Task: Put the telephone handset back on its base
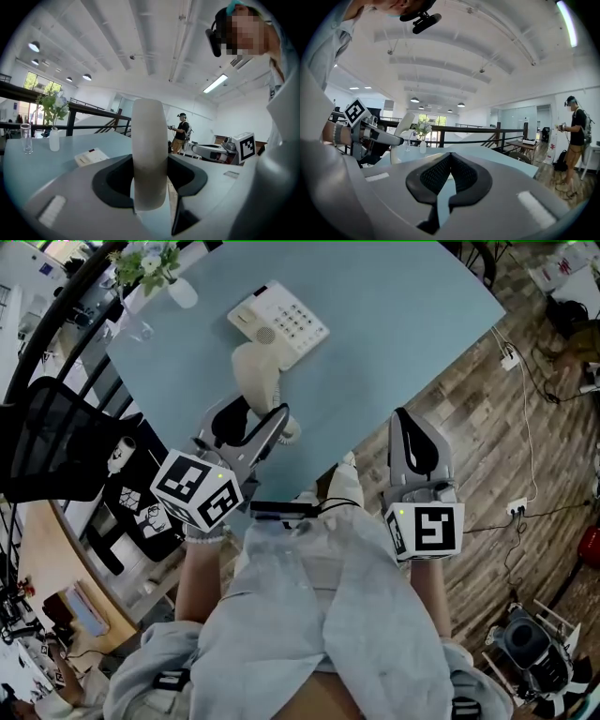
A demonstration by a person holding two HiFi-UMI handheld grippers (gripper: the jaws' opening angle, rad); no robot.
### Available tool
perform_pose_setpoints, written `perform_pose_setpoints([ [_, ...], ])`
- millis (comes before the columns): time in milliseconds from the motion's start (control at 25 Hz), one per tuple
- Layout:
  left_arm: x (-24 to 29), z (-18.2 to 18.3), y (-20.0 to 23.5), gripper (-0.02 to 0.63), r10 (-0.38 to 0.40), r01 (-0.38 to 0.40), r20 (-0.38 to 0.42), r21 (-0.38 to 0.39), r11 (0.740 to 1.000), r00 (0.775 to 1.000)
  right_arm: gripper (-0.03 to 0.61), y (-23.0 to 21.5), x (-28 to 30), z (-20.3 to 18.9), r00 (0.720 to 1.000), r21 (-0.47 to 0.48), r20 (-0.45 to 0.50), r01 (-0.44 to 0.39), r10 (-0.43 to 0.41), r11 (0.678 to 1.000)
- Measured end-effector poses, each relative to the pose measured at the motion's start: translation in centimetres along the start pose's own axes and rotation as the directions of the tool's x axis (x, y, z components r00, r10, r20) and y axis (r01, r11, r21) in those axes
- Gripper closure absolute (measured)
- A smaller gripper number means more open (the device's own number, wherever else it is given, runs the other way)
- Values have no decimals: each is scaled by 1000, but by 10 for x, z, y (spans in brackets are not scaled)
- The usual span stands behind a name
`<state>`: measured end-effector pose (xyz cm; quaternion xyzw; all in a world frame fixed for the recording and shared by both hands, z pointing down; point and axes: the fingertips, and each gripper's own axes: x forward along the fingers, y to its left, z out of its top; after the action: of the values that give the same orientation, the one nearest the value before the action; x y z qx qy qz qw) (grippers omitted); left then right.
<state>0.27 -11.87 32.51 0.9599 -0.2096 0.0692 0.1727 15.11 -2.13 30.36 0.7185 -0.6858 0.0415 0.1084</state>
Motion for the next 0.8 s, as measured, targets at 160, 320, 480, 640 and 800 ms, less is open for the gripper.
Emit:
perform_pose_setpoints([
  [160,6,-2,7,407,45,-45,-1,-15,999,999,572,-3,14,-1,999,-17,-4,-44,44,999],
  [320,13,-2,18,407,85,-85,-3,-54,995,996,572,-7,28,-2,997,-18,-13,-81,80,997],
  [480,17,-1,26,407,130,-129,3,-96,987,992,572,-11,39,-4,993,-20,-24,-120,119,993],
  [640,22,-4,35,407,180,-180,-8,-99,979,984,572,-13,50,-5,988,-31,-28,-152,151,988],
  [800,28,-6,41,407,219,-220,-21,-103,970,976,572,-15,58,-9,982,-33,-41,-184,183,982],
])
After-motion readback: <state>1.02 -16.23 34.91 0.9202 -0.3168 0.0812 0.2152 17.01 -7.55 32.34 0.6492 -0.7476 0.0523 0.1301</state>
